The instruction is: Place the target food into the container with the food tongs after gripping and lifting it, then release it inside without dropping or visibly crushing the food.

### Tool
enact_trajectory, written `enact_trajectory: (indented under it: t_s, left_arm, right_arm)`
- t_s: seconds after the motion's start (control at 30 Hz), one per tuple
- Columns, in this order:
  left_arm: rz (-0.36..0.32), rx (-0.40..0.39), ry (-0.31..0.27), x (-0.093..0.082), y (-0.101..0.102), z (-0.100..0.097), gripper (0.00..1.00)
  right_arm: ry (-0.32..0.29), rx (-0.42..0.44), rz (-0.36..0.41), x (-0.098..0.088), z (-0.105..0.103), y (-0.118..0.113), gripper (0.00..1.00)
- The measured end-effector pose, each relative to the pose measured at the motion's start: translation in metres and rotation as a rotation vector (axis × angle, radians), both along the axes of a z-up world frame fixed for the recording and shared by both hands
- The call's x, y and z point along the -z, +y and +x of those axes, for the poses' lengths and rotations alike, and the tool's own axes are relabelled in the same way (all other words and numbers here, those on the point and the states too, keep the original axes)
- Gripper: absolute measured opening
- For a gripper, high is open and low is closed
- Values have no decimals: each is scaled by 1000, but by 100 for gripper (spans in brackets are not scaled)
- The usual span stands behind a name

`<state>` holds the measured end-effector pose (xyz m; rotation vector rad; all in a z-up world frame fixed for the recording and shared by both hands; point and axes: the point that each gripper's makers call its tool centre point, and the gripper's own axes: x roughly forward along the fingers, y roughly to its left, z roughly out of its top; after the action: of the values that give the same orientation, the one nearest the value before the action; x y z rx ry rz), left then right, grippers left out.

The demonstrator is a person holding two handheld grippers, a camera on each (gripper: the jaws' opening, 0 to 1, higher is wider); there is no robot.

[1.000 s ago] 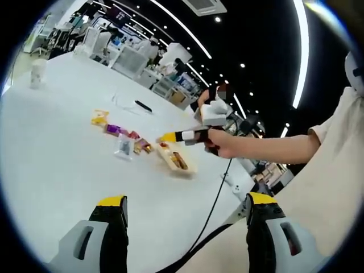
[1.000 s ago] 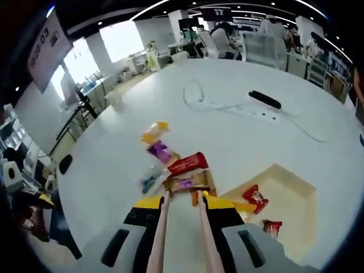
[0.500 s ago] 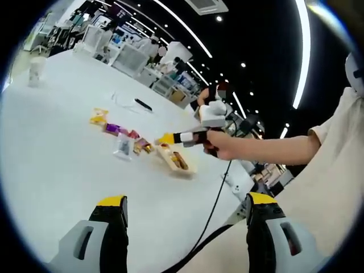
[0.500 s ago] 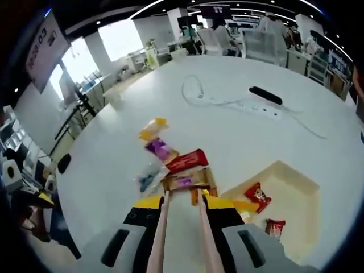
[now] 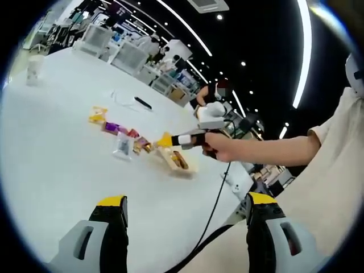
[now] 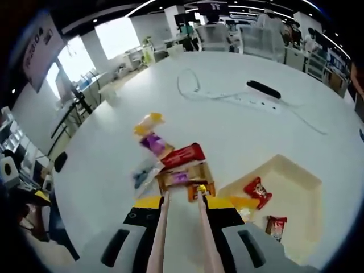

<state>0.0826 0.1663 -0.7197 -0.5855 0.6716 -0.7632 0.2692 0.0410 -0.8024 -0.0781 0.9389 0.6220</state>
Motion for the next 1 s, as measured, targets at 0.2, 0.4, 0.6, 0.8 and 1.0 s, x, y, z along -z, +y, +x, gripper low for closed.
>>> enact_trajectory:
  t_s: [0.2,0.4,0.6,0.8,1.0]
  left_arm:
    - [-2,3,4,1,-1,2,86]
    - [-2,5,8,2,-1,3,86]
    - [3,2,15,4,1,3,86]
    - [4,0,20,5,3,3,86]
    - [-4,-9,24,5,4,4,86]
  right_arm:
    - [4,13,-2,8,7,-4,27]
    - [-14,10,-19,12,11,-3,27]
    - [-25,-12,-42,25,23,-3,27]
    - [-23,-15,-72,32,25,-4,27]
    - [-21,-15,-103,42,31,-6,26]
